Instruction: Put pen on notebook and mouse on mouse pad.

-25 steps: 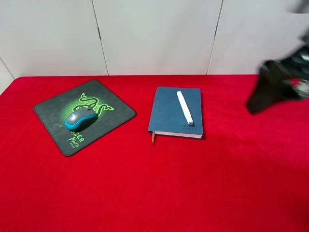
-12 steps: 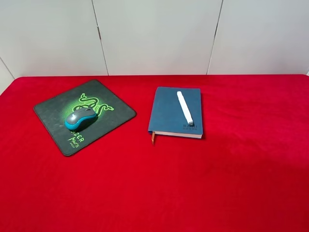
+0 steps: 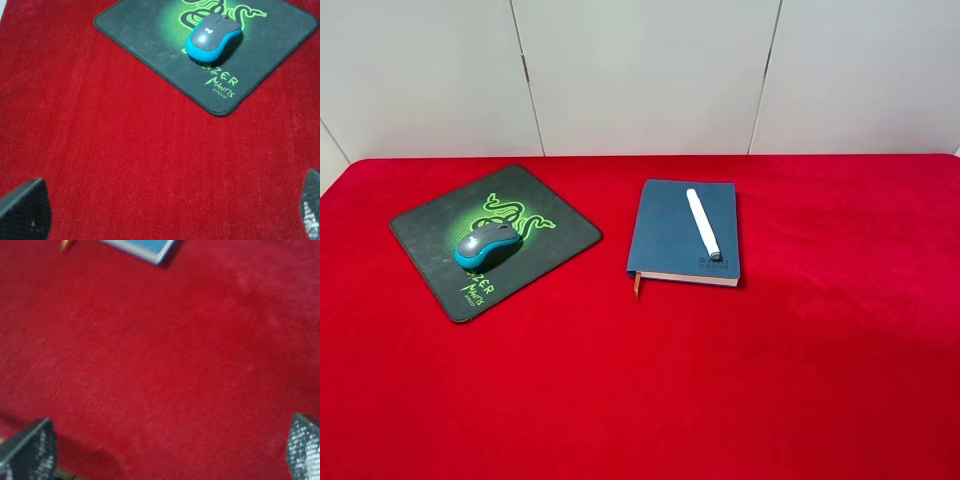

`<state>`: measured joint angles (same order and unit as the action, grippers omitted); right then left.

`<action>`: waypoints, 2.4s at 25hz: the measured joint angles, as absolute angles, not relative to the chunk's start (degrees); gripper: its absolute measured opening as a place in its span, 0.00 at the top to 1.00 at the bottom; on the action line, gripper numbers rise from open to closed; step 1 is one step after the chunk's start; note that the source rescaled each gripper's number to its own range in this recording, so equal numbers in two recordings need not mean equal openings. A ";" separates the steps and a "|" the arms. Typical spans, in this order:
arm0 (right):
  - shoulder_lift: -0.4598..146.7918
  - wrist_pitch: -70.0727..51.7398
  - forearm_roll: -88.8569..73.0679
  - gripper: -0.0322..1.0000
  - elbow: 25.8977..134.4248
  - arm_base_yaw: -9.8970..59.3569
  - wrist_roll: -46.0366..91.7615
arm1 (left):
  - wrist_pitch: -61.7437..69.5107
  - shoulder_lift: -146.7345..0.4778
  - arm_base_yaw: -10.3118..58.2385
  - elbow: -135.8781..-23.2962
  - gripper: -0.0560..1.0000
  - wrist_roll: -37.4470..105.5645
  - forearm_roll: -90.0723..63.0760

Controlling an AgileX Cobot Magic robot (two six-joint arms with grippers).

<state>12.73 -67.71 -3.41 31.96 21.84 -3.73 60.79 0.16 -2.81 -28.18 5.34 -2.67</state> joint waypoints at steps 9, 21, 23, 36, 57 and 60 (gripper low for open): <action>10.04 -60.97 -3.41 0.00 30.23 10.22 -2.56 | 60.79 0.16 -2.81 -28.18 0.00 5.34 -2.67; 10.04 -55.41 -1.62 0.00 30.15 6.39 -2.37 | 60.79 0.16 -2.81 -28.18 0.00 5.34 -2.67; 9.70 -55.41 0.38 0.00 30.15 6.39 -2.31 | 60.79 0.16 -2.81 -28.18 0.00 5.34 -2.67; -0.24 -58.39 1.53 0.00 27.87 3.65 -0.96 | 60.79 0.16 -2.81 -28.18 0.00 5.34 -2.67; -0.24 -58.39 0.47 0.00 27.87 -0.26 0.00 | 60.79 0.16 -2.81 -28.18 0.00 5.34 -2.55; -0.24 -58.39 0.47 0.00 27.87 -0.26 0.00 | 60.79 0.16 -2.81 -28.18 0.00 5.34 -2.55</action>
